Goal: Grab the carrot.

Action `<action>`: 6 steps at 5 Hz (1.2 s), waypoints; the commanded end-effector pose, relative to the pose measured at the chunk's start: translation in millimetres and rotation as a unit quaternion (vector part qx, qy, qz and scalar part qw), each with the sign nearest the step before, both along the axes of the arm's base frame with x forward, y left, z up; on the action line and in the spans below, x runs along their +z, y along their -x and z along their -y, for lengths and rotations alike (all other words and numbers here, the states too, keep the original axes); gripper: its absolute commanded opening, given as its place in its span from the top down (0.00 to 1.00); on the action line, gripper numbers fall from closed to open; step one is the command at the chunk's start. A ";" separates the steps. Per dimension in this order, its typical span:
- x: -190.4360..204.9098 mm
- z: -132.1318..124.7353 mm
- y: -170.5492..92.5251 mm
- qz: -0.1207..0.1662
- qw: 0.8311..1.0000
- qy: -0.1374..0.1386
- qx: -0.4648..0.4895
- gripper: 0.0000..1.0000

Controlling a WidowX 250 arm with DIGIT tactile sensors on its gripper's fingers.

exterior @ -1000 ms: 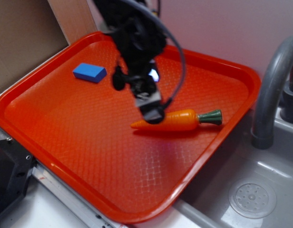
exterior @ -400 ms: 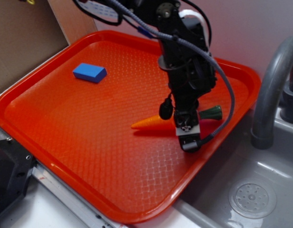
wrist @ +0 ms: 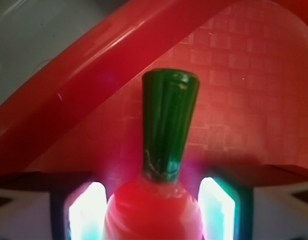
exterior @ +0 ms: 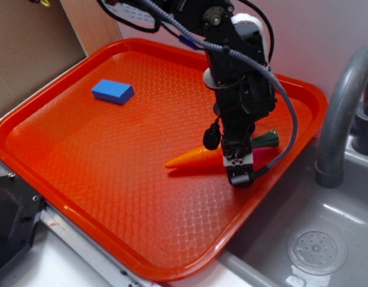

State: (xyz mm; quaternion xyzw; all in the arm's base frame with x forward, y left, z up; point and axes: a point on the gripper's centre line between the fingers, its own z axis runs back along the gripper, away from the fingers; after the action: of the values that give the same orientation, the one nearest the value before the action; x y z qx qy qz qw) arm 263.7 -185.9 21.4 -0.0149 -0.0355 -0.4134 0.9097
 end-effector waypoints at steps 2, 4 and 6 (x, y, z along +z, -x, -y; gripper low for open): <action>75.0 -35.5 9.4 0.039 0.994 -0.041 0.092 1.00; 159.3 -107.2 39.4 0.041 0.940 -0.038 0.336 1.00; 207.6 -139.9 76.6 0.059 0.882 -0.010 0.467 1.00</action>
State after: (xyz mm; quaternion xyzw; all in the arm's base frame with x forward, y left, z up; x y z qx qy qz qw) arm 198.1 -29.0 218.5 0.0425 -0.0594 0.0489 0.9961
